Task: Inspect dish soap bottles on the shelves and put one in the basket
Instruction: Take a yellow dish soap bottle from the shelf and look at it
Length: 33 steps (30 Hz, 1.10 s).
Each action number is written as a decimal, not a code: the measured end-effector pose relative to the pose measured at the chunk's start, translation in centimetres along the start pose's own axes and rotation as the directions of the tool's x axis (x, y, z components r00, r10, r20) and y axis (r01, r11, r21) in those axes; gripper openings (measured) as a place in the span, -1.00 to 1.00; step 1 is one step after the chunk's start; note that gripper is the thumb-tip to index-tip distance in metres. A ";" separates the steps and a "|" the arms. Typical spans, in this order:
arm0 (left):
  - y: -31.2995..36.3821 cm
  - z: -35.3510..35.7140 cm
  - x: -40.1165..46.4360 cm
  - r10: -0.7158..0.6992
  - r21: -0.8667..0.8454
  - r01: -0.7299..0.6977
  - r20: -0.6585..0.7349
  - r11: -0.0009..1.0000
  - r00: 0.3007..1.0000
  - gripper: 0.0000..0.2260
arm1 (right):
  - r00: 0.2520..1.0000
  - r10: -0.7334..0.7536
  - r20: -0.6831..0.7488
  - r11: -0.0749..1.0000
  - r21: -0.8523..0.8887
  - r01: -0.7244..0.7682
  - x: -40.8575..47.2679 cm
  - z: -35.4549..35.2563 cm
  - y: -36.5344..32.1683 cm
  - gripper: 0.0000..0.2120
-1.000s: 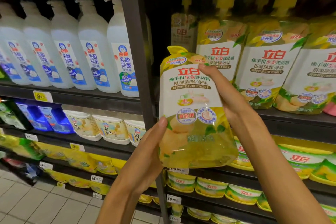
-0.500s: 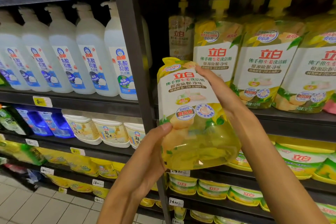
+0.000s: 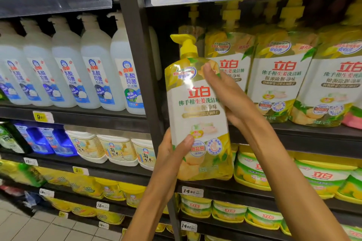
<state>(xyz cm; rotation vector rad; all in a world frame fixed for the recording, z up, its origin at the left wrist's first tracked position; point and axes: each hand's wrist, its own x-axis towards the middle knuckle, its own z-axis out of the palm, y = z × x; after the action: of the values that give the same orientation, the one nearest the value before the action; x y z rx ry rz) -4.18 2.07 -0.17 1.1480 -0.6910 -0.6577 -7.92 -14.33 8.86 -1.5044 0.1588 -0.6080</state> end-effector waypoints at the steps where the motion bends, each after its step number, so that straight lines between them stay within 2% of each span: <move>1: -0.2 0.2 0.3 0.027 0.014 -0.027 -0.014 1.000 1.000 -0.41 | 1.000 -0.014 -0.025 1.000 0.001 0.014 0.2 0.1 0.0 -0.52; 4: -0.4 0.5 1.4 0.110 0.034 -0.108 -0.072 0.994 0.991 -0.42 | 0.998 -0.048 -0.045 0.999 -0.018 0.048 0.8 0.2 -0.4 -0.45; 9: -0.1 -0.2 3.2 0.196 0.113 -0.179 -0.165 0.977 0.967 -0.37 | 0.997 -0.078 0.013 0.992 -0.096 0.079 2.4 0.2 -1.4 -0.50; 14: -0.1 -0.4 4.3 0.291 0.191 -0.253 -0.205 0.948 0.935 -0.33 | 0.994 -0.102 0.047 0.995 -0.014 0.103 3.5 0.4 -1.3 -0.50; 17: 0.0 -0.4 4.5 0.338 0.229 -0.288 -0.223 0.930 0.914 -0.38 | 0.991 -0.115 0.071 0.993 0.032 0.113 3.9 0.4 -1.0 -0.48; 23: -0.2 -0.5 4.6 0.348 0.248 -0.287 -0.251 0.925 0.903 -0.39 | 0.987 -0.114 0.113 0.992 0.075 0.106 4.5 0.3 -0.8 -0.36; 29: 0.2 -0.6 5.7 0.281 0.170 -0.246 -0.227 0.954 0.932 -0.40 | 0.993 -0.107 0.052 0.994 0.013 0.106 5.2 0.7 -1.3 -0.34; 33: 0.6 -0.8 6.4 0.308 0.226 -0.260 -0.211 0.939 0.928 -0.44 | 0.992 -0.129 -0.013 0.992 0.007 0.129 5.7 1.0 -1.6 -0.35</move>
<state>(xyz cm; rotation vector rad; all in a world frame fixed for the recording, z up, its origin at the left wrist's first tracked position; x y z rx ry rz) 0.53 -2.20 1.10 1.2523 -0.7048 -0.1989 -3.13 -15.97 12.04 -1.5116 0.0690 -0.7205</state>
